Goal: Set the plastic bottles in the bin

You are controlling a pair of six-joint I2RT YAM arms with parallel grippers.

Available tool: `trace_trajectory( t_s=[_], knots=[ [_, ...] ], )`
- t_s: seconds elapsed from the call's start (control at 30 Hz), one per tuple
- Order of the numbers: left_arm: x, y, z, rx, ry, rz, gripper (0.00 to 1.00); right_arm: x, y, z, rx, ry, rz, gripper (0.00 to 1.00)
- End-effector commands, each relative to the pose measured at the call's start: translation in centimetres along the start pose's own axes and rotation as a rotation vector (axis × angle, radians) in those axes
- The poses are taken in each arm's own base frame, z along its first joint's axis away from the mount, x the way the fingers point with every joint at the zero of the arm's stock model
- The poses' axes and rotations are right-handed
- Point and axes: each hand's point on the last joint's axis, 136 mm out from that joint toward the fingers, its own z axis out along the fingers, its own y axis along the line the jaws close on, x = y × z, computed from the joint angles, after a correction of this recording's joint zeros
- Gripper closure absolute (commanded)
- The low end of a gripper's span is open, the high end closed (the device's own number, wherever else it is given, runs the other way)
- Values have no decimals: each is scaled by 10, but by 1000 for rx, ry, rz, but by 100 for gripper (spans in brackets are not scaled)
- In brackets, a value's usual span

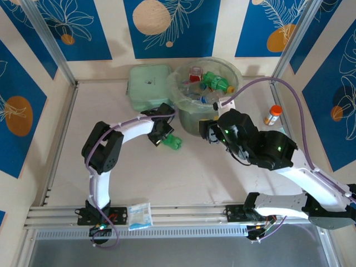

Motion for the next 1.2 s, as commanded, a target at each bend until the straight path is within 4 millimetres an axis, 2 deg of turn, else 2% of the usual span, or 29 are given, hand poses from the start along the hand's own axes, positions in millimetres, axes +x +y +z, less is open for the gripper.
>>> trace_trajectory(
  t_s=[0.0,0.13,0.27,0.4,0.6,0.7,0.83,0.93,1.03,1.17],
  knots=[
    [3,24,-8,-52,-4,-3,40,-2,-7,-8,6,-28,47,49],
    [4,34,-19,-35,-2,24,47,8,-4,-4,-13,4,55,49],
    [9,42,-40,28,19,49,52,30,13,7,-84,71,64,49],
    [14,39,-79,165,24,106,53,52,35,15,-197,153,86,46],
    [20,31,-144,401,2,177,53,61,73,17,-392,209,119,34],
    [26,15,-173,525,22,216,53,65,93,21,-477,245,120,26],
    [27,0,-204,645,15,226,53,69,109,33,-505,302,117,22],
    [25,-10,-225,724,1,230,52,69,107,46,-464,307,128,18],
    [27,-19,-242,788,4,239,52,70,97,62,-407,323,184,17],
    [27,-21,-256,829,-4,245,51,70,98,72,-414,342,220,16]
  ],
)
